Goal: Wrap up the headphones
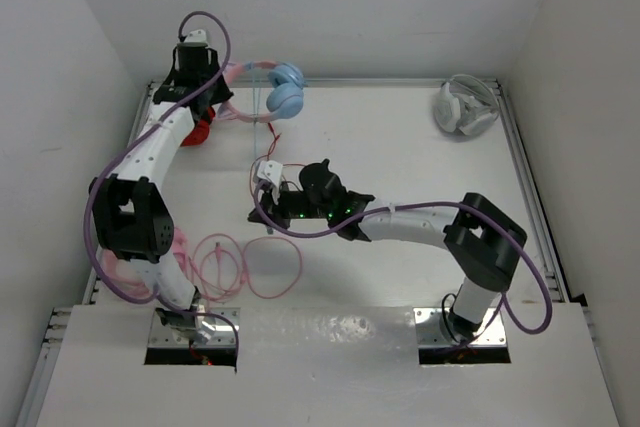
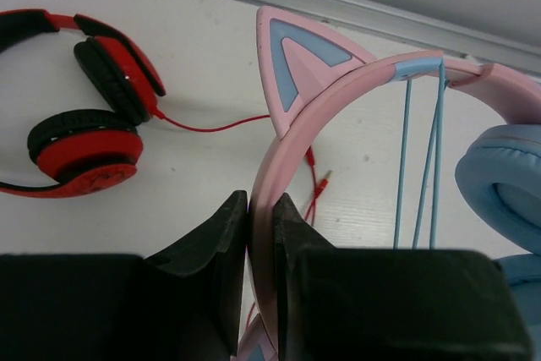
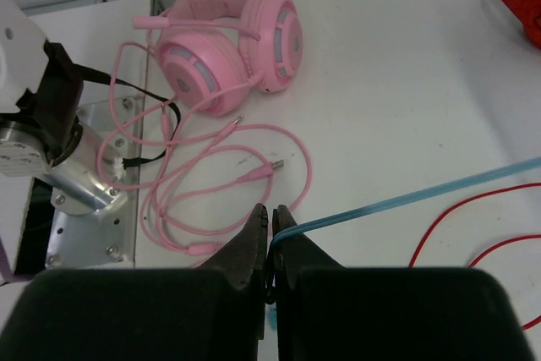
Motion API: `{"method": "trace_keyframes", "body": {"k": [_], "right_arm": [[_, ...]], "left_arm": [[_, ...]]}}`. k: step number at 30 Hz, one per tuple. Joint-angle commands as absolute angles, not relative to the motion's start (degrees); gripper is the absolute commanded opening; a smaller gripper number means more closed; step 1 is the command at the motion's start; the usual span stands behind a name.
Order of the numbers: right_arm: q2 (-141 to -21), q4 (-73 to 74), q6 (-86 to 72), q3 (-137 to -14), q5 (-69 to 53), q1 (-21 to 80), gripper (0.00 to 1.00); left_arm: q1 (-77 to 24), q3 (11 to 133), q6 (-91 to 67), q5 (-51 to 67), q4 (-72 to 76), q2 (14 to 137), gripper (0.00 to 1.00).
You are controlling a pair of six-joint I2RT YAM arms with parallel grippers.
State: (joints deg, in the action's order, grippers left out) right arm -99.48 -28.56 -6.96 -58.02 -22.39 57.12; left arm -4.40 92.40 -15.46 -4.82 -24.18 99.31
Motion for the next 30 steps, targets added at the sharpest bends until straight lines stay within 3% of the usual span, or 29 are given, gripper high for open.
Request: {"method": "trace_keyframes", "body": {"k": [1, 10, 13, 17, 21, 30], "right_arm": [[-93.3, -25.4, -7.1, -60.9, -26.1, 57.8, 0.00], [-85.1, -7.2, 4.6, -67.5, -12.6, 57.7, 0.00], [-86.5, 6.2, 11.9, -75.0, -4.0, 56.5, 0.00], [-89.4, 13.0, 15.7, -83.0, 3.9, 52.2, 0.00], [-88.9, 11.9, 15.6, -83.1, 5.5, 43.6, 0.00], [-90.0, 3.6, 19.9, -82.2, 5.5, 35.3, 0.00]], "left_arm": [[-4.3, 89.5, -12.6, -10.3, -9.2, 94.3, 0.00], [-14.4, 73.9, 14.9, -24.1, 8.6, 89.3, 0.00], [-16.3, 70.4, 18.9, -18.4, 7.7, 87.4, 0.00], [-16.9, 69.3, 20.1, -9.7, 1.8, 84.9, 0.00], [-17.6, 68.8, 22.2, -3.0, -4.7, 82.8, 0.00], [-22.8, 67.9, 26.3, 7.2, -15.2, 80.9, 0.00]]}}
